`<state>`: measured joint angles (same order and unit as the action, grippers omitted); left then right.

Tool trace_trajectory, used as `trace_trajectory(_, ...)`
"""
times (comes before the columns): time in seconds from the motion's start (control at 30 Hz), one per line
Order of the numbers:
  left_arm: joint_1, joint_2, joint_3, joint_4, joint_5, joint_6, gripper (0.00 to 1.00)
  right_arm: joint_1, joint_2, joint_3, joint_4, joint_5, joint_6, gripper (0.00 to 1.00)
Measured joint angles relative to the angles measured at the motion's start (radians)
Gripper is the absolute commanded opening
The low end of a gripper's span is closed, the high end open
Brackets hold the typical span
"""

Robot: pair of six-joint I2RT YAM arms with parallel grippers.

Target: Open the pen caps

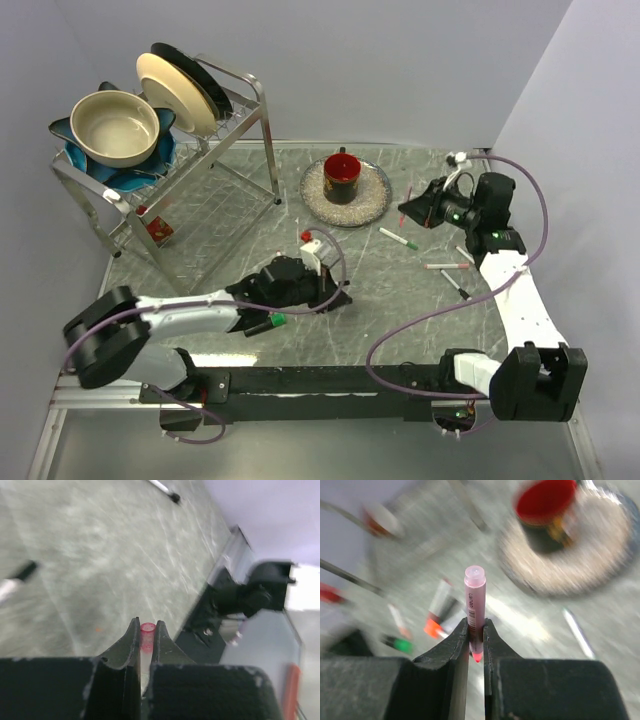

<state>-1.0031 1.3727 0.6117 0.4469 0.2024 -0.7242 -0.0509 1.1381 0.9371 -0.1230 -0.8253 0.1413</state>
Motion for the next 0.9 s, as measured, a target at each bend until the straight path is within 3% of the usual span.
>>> trace_trajectory(0.1, 0.0, -0.084, 0.0, -0.134, -0.122, 0.026, 0.01, 0.001, 0.032, -0.003, -0.146, 0.083, -0.164, 0.0)
trace_trajectory(0.33, 0.0, -0.098, -0.003, -0.375, -0.271, 0.037, 0.01, 0.023, 0.135, -0.015, -0.315, 0.213, -0.327, 0.0)
trace_trajectory(0.63, 0.0, 0.01, -0.004, -0.457, -0.346, 0.037, 0.01, 0.212, 0.288, -0.016, -0.452, 0.381, -0.452, 0.06)
trace_trajectory(0.9, 0.0, 0.041, -0.003, -0.493, -0.362, 0.037, 0.07, 0.248, 0.316, -0.022, -0.47, 0.482, -0.483, 0.08)
